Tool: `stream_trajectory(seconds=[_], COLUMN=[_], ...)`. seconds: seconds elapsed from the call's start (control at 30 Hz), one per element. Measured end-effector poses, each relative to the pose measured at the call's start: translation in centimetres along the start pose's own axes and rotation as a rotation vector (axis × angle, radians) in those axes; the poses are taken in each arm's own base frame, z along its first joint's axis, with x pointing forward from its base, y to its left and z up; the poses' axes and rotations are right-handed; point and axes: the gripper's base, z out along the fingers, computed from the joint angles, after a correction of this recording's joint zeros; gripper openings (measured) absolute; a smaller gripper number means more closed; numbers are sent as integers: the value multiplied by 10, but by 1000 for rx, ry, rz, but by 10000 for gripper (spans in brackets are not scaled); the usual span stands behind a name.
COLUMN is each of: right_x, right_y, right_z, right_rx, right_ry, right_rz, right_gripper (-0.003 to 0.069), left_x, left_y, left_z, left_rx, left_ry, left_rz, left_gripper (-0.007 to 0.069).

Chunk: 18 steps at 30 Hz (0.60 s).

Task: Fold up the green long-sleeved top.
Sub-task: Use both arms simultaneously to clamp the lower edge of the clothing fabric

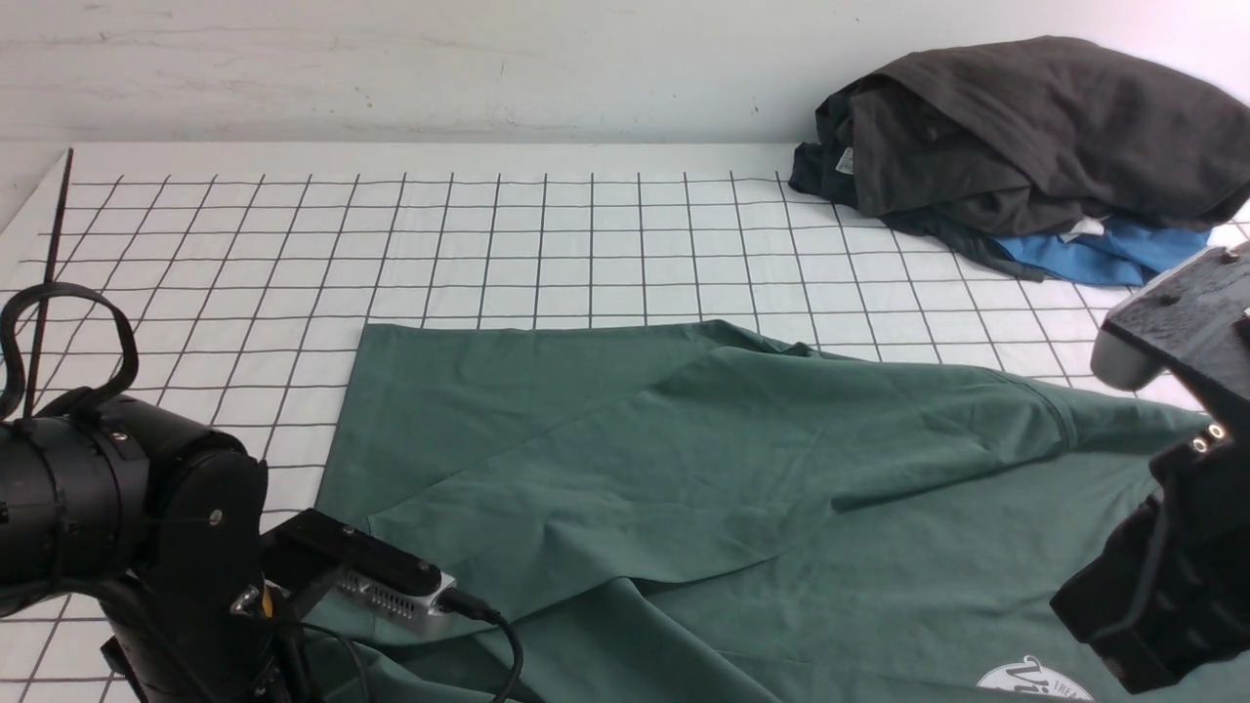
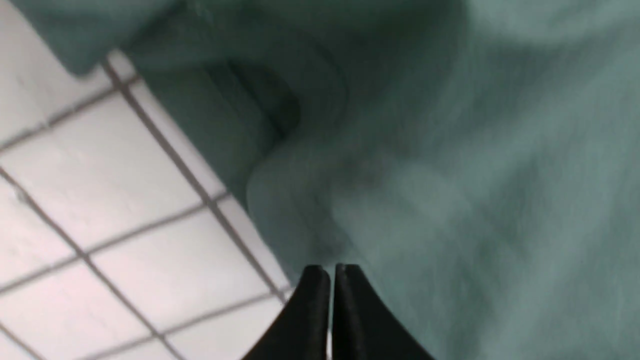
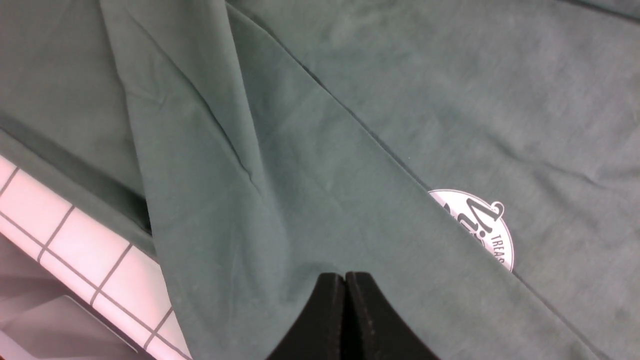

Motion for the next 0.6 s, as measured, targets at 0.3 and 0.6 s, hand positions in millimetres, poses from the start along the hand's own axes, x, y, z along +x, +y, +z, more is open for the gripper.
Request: stream_trajectory(seconds=[0.3, 0.6], right_x=[1, 1], right_y=[0, 1], right_z=[0, 0], right_rx=[-2, -9], right_ry=[7, 6], right_rz=[0, 3], right_gripper=[-15, -15], left_x=[34, 64], left_y=[-3, -50], left_z=[-20, -16], left_rx=[16, 90], left_ry=[-21, -3], left_rz=[61, 549], left_gripper=[-8, -8])
